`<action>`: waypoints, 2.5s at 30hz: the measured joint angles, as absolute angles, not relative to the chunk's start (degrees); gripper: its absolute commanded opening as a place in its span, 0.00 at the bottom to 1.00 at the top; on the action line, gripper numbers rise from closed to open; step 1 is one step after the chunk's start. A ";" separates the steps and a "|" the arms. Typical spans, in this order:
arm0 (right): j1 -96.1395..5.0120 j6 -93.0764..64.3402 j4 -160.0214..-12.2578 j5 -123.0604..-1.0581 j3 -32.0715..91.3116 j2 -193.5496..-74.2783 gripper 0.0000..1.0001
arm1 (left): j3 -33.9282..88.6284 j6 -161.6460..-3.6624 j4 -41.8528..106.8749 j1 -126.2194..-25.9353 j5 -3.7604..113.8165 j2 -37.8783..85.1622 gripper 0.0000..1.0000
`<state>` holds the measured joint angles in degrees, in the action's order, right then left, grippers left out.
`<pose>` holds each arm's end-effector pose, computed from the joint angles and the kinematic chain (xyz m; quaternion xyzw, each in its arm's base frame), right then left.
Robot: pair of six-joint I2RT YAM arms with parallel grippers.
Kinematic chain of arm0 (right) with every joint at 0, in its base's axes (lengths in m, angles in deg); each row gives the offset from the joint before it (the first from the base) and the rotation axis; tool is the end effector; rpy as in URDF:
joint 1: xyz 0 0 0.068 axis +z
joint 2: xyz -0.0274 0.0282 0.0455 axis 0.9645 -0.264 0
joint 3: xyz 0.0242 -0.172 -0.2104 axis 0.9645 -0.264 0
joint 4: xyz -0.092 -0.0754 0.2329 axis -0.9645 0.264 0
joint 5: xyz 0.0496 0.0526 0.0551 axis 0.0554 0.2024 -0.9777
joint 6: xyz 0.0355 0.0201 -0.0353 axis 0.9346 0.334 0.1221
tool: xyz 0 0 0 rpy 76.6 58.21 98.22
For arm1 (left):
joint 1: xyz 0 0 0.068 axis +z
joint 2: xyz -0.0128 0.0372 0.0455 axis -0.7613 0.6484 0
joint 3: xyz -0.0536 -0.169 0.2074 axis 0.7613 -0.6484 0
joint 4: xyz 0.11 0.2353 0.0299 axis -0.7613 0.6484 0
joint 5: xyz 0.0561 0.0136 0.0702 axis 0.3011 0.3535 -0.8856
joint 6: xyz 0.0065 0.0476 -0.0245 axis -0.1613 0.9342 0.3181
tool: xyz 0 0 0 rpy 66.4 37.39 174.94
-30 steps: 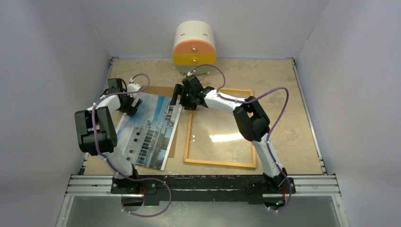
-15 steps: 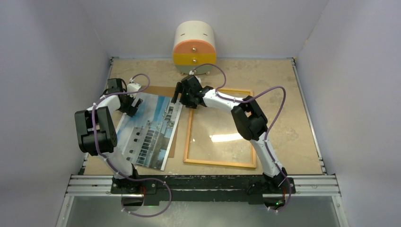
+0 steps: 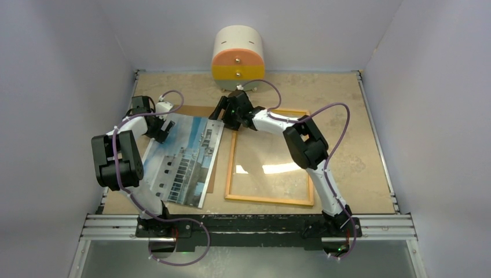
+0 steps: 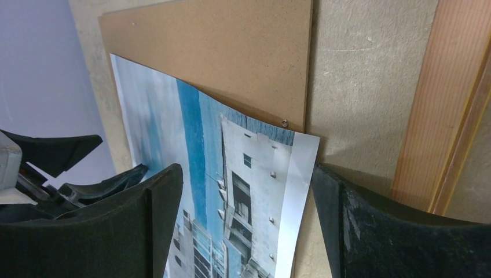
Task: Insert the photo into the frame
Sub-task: Pick up the photo at the center of the board.
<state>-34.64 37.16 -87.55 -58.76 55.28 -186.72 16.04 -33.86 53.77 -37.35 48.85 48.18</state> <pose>0.4076 0.3462 0.1647 0.1206 0.8649 0.3897 0.2926 0.3436 0.0731 0.1725 0.2129 0.9378 0.0985 0.2558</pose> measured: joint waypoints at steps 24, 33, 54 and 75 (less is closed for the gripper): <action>-34.99 48.49 -104.47 -67.04 41.36 -180.18 0.70 | 15.43 -33.34 52.85 -37.39 48.94 47.87 0.94; -34.99 49.84 -107.73 -68.07 41.36 -180.18 0.64 | 15.28 -32.92 52.68 -37.39 49.03 47.76 0.94; -33.44 44.57 -104.49 -68.83 45.34 -185.08 0.06 | 22.88 -34.37 62.21 -36.74 48.11 48.83 1.00; -64.32 23.00 -75.66 -74.12 36.29 -135.16 0.00 | 33.81 -39.02 70.93 -32.39 52.39 44.59 1.00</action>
